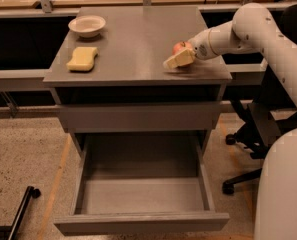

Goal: Place apple into middle drawer

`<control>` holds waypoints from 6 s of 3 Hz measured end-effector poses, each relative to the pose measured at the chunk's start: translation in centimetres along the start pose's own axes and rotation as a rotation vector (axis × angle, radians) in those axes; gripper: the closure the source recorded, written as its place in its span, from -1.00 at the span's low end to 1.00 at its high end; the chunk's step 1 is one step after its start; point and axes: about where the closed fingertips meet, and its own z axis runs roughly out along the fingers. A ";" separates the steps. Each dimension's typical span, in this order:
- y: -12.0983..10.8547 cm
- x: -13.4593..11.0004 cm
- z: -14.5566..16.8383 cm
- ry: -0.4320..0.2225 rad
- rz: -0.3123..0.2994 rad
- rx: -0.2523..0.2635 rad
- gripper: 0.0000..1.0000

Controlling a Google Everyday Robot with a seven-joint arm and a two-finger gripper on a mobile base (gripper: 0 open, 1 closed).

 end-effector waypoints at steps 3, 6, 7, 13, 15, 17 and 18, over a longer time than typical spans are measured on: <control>4.3 -1.1 -3.9 -0.035 -0.048 -0.014 0.77; 16.7 1.2 -8.5 -0.043 -0.147 -0.296 1.00; 16.7 1.2 -8.4 -0.043 -0.147 -0.296 1.00; 25.6 17.4 0.3 -0.066 -0.008 -0.438 1.00; 25.2 23.1 3.7 0.000 0.013 -0.399 1.00; 26.2 24.0 4.8 -0.027 0.024 -0.394 1.00; 27.5 25.6 7.1 -0.060 0.028 -0.400 1.00</control>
Offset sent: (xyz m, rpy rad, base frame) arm -0.0436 0.0017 0.0225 -0.0261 -0.0134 0.0091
